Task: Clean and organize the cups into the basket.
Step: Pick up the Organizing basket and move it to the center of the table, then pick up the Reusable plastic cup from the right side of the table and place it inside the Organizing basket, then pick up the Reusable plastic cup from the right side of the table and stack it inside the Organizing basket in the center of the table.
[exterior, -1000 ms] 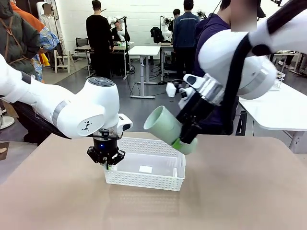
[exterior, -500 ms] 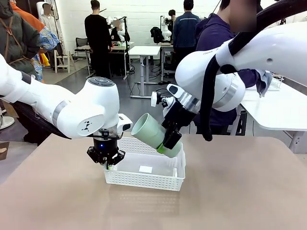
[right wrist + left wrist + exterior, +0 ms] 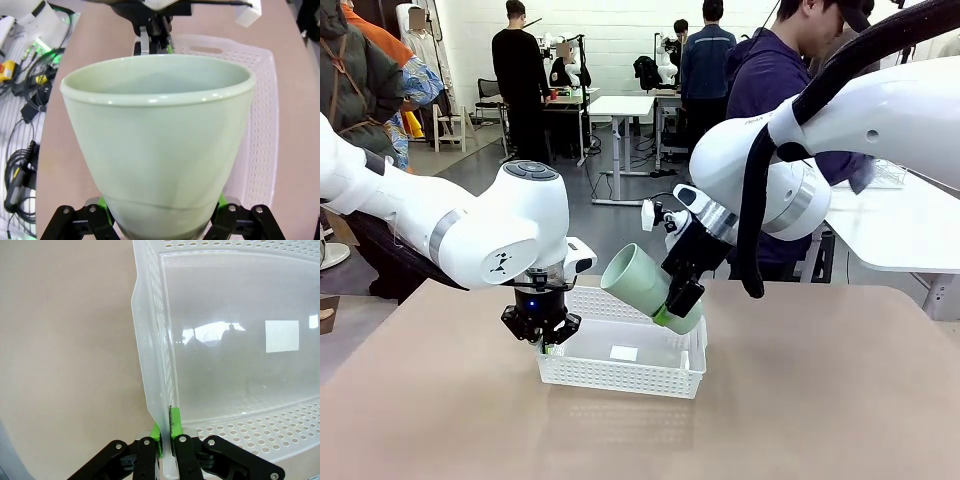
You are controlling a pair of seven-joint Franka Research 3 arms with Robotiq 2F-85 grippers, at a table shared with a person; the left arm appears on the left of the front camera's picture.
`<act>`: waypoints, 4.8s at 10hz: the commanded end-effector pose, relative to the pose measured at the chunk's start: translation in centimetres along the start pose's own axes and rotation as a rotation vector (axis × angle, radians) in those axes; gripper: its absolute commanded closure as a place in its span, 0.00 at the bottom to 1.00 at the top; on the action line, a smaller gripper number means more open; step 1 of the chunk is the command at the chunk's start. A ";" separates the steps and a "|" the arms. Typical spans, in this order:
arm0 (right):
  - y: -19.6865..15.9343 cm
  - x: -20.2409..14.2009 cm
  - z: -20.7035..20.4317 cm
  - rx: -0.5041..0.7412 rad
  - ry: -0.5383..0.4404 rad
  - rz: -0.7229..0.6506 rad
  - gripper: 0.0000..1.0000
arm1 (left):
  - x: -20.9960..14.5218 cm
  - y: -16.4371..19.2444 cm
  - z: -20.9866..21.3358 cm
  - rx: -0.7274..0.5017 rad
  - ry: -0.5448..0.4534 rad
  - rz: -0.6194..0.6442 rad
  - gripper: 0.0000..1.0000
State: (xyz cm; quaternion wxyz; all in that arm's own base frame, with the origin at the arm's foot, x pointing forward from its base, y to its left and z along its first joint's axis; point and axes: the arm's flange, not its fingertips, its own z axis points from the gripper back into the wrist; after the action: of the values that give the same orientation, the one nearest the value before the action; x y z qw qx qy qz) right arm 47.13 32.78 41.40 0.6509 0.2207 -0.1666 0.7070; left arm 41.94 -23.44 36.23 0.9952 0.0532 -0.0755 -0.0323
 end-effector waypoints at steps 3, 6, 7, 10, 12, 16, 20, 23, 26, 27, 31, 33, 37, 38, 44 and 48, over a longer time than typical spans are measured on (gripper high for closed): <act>-0.6 -2.0 -2.0 0.028 -0.013 -0.013 0.19 | -0.1 0.1 -0.2 0.007 -0.002 -0.014 1.00; -1.7 -2.8 -3.8 0.052 0.005 -0.028 0.19 | -0.1 0.1 -0.2 0.007 -0.002 -0.014 1.00; -1.9 -2.8 -4.4 0.067 0.017 -0.031 0.19 | -0.1 0.1 -0.2 0.007 -0.002 -0.014 1.00; -2.7 -2.3 -6.1 0.103 0.059 -0.037 0.19 | -0.1 0.1 -0.2 0.007 -0.002 -0.014 1.00; -3.3 -2.5 -6.6 0.123 0.075 -0.057 0.19 | -0.1 0.1 -0.2 0.007 -0.002 -0.014 1.00; -3.7 -3.0 -6.9 0.158 0.076 -0.081 0.00 | -0.1 0.1 -0.2 0.007 -0.002 -0.014 1.00; -1.6 -2.5 -3.8 0.118 0.035 -0.043 0.00 | -0.1 0.1 -0.2 0.007 -0.002 -0.014 1.00; 2.8 -5.0 6.8 0.022 -0.149 0.066 0.00 | -0.1 0.1 -0.2 0.007 -0.002 -0.014 1.00; 3.6 -13.0 13.7 -0.014 -0.359 0.135 0.00 | -0.1 0.1 -0.2 0.007 -0.002 -0.014 1.00; 3.2 -16.1 14.6 0.001 -0.426 0.091 0.00 | -0.1 0.1 -0.2 0.007 -0.002 -0.014 1.00; 2.9 -28.0 14.1 -0.052 -0.647 -0.023 0.00 | -0.1 0.1 -0.2 0.007 -0.002 -0.014 1.00; 4.3 -32.7 12.9 -0.096 -0.727 -0.046 0.00 | -0.1 0.1 -0.2 0.007 -0.002 -0.014 1.00; 5.0 -34.9 12.6 -0.103 -0.715 -0.076 0.00 | -0.1 0.1 -0.2 0.007 -0.002 -0.014 1.00; 5.0 -34.9 12.6 -0.103 -0.715 -0.076 0.00 | -0.1 0.1 -0.2 0.007 -0.002 -0.014 1.00; 5.0 -34.9 12.6 -0.103 -0.715 -0.076 0.00 | -0.1 0.1 -0.2 0.007 -0.002 -0.014 1.00; 5.0 -34.9 12.6 -0.103 -0.715 -0.076 0.00 | -0.1 0.1 -0.2 0.007 -0.002 -0.014 1.00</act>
State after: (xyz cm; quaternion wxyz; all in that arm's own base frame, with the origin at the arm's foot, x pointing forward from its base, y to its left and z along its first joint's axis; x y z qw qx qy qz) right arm 45.05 -4.01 33.75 0.5827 0.4254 -0.4161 0.5535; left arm 41.95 -23.40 36.24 0.9952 0.0531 -0.0758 -0.0322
